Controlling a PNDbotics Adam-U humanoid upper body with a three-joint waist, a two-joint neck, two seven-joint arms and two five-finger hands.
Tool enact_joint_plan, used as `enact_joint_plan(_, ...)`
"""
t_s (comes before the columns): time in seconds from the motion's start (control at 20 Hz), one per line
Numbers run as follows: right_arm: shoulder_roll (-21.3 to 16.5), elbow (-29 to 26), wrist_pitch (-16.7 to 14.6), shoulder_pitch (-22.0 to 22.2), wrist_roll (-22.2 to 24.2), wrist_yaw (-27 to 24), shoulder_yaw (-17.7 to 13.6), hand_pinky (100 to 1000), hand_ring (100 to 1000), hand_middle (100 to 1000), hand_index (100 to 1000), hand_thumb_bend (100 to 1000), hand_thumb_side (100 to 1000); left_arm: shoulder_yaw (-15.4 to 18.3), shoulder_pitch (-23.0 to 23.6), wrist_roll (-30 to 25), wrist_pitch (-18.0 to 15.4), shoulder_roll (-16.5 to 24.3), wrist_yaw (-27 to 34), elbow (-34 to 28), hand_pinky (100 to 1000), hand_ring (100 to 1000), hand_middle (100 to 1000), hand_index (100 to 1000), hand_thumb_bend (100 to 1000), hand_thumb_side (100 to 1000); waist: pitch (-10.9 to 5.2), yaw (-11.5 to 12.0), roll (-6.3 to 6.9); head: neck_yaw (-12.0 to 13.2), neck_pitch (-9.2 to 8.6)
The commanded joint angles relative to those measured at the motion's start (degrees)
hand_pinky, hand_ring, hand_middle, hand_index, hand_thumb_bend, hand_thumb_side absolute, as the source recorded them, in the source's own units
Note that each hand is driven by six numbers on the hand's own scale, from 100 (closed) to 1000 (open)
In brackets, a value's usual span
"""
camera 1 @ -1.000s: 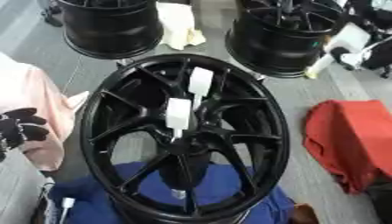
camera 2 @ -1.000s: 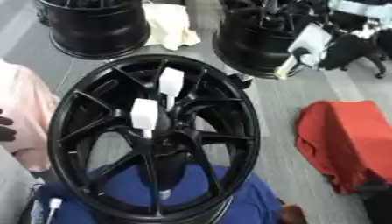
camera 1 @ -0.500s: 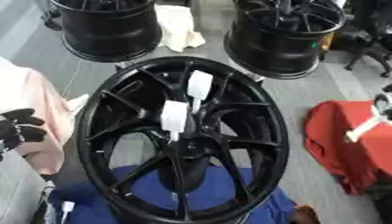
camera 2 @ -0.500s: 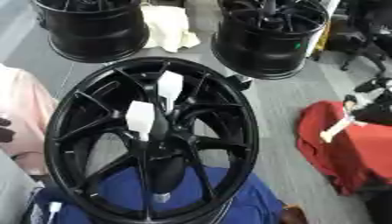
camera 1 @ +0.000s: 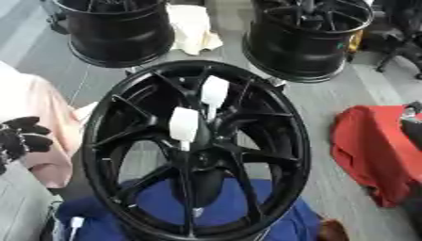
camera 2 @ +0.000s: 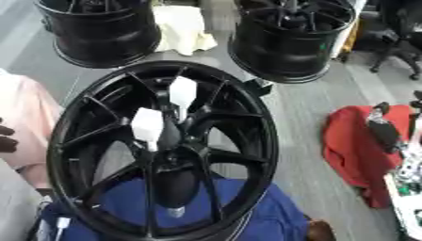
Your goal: Pull the pin out of the wheel hub.
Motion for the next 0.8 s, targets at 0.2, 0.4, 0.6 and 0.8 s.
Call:
enact_joint_plan(0.2, 2.2, -0.9, -12.2, 0.7, -5.1, -10.8, 5.7, 691, 690, 734, 906, 106, 397, 0.1, -0.8, 0.0, -0.6, 0.3, 0.2, -0.4, 790, 746, 731, 893, 100, 743, -0.12, 0.1, 0.44, -0.1, -0.98)
enact_joint_plan(0.4, 2.9, 0.4, -15.4, 1.4, -4.9, -13.5, 8.0, 685, 676, 720, 903, 100, 401, 0.1, -1.0, 0.0, -0.6, 0.0, 0.2, -0.2, 790, 746, 731, 893, 100, 744, 0.14, -0.1, 0.60, 0.0, -1.43)
enact_joint_plan(0.6, 3.0, 1.5, -16.6, 2.2, -4.5, -15.1, 9.0, 684, 668, 709, 902, 100, 410, 0.1, -0.9, 0.0, -0.5, -0.3, 0.0, -0.2, 790, 746, 731, 893, 100, 744, 0.26, -0.3, 0.68, 0.4, -1.30)
enact_joint_plan(0.8, 2.9, 2.0, -16.6, 2.7, -4.2, -15.6, 9.3, 683, 662, 701, 901, 100, 421, 0.1, -0.9, 0.0, -0.5, -0.4, -0.1, -0.2, 790, 747, 731, 893, 100, 744, 0.22, -0.4, 0.71, 0.5, -1.01)
